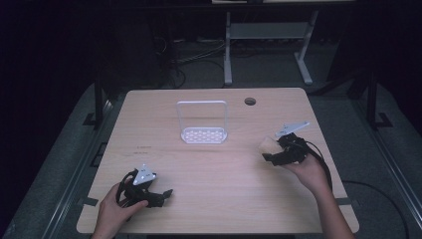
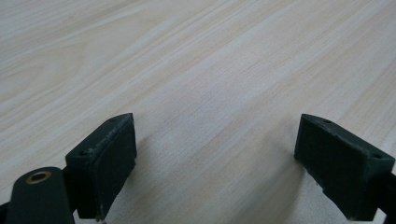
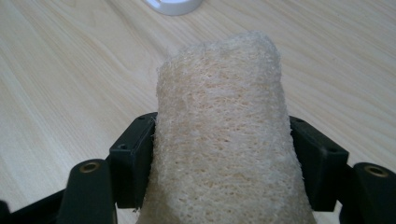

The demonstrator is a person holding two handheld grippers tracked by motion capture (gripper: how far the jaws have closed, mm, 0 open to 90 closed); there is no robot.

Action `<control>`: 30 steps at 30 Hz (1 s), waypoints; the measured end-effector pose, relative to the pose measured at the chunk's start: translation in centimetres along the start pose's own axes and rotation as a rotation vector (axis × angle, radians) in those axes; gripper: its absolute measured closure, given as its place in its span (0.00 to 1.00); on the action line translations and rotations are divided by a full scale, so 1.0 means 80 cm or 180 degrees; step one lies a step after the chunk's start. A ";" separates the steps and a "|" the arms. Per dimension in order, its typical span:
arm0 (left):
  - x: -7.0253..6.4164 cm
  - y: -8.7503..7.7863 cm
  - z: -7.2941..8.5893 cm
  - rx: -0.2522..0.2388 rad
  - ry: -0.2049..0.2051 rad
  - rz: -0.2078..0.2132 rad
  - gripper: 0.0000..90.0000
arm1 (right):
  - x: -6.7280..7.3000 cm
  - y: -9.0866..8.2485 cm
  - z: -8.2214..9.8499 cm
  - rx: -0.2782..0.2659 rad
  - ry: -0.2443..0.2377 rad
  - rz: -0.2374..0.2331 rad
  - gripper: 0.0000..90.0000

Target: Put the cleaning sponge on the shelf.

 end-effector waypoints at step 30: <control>0.000 0.000 0.000 -0.0003 -0.0016 -0.0019 0.13 | 0.027 0.020 -0.045 -0.0049 -0.0223 -0.0144 0.35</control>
Point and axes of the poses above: each handheld gripper's, and its own axes: y roughly forward along the jaws, z roughly out of its underside, x roughly to its left, the point moved 4 cm from there along y, roughly forward along the jaws, and after that the axes turned 2 degrees about x, right-handed, at the moved point
